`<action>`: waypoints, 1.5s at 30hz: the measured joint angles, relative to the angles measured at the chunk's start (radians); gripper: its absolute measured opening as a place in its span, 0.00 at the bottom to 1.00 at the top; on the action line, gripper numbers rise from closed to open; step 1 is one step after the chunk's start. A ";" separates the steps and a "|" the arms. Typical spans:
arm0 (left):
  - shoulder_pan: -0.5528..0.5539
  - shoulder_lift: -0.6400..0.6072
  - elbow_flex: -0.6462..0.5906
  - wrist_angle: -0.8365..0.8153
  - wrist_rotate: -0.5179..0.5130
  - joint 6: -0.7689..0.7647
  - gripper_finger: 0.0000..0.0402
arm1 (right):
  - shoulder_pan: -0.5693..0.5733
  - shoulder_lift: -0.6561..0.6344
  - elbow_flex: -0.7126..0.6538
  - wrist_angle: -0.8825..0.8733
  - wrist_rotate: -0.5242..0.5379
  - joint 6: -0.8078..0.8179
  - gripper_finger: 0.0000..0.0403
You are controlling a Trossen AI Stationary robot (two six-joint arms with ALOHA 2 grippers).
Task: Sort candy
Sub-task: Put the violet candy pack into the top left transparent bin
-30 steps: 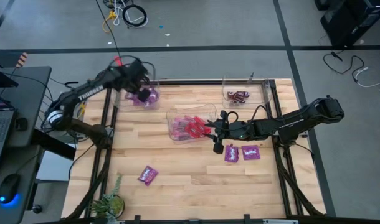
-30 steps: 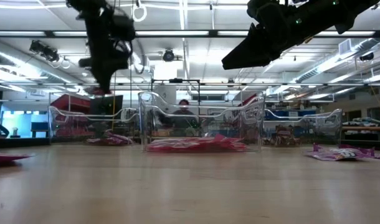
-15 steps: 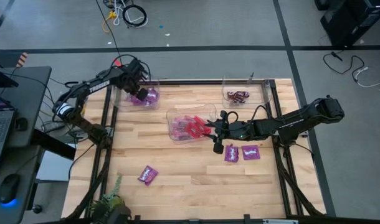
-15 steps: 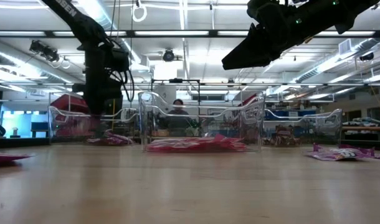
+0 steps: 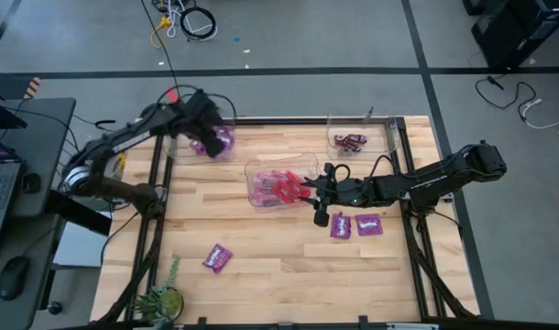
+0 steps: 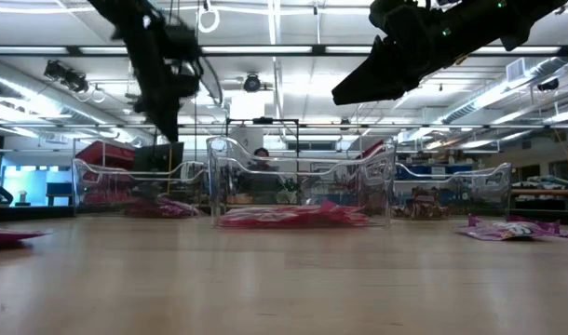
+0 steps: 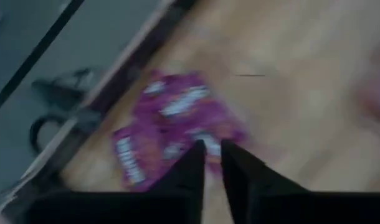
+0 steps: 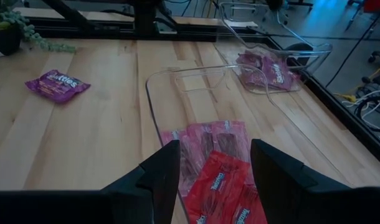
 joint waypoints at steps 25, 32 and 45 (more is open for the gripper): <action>-1.224 -0.172 -0.398 0.267 0.025 -0.885 0.01 | 0.000 0.000 0.000 -0.003 0.000 0.033 0.45; -1.318 -0.040 -0.400 0.278 0.070 -0.972 0.06 | 0.000 0.000 0.000 -0.008 0.000 0.035 0.45; -1.318 0.094 -0.400 0.339 0.144 -0.985 0.35 | 0.000 0.000 0.000 -0.011 0.000 0.034 0.45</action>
